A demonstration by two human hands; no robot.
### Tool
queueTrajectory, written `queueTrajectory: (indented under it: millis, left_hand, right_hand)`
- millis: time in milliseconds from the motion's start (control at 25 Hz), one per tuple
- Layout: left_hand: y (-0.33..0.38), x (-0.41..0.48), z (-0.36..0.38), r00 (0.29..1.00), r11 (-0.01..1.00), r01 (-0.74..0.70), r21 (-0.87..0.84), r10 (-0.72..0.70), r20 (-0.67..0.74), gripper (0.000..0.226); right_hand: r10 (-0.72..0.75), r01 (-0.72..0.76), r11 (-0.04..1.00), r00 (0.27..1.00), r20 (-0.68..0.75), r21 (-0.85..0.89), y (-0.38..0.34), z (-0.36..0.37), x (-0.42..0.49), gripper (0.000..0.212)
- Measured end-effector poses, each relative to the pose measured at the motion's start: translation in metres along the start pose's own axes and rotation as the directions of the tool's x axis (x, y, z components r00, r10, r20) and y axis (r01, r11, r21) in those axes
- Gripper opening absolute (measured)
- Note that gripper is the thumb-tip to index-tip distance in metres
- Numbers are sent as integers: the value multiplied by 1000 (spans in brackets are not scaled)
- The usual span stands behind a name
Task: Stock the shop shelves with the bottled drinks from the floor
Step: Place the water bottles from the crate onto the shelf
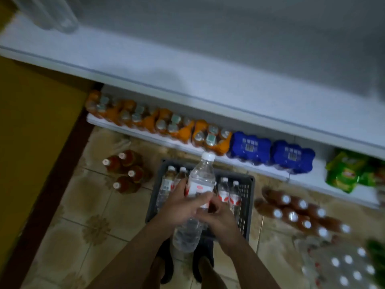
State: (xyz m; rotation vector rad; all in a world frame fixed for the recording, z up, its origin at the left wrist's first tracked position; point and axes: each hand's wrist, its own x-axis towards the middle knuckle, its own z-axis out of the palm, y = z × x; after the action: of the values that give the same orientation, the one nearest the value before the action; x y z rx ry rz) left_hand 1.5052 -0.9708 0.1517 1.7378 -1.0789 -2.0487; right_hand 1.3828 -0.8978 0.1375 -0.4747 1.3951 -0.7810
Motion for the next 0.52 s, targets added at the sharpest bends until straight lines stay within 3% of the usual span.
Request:
queueTrajectory:
  millis: [320, 520]
  left_hand:
    - [121, -91, -30, 939, 962, -266, -57, 245, -243, 49]
    - [165, -108, -76, 895, 920, -391, -12, 377, -239, 69]
  right_hand:
    - [-251, 317, 900, 938, 237, -299, -155, 49, -44, 41]
    - [-339, 481, 774, 864, 371, -412, -220, 87, -39, 46]
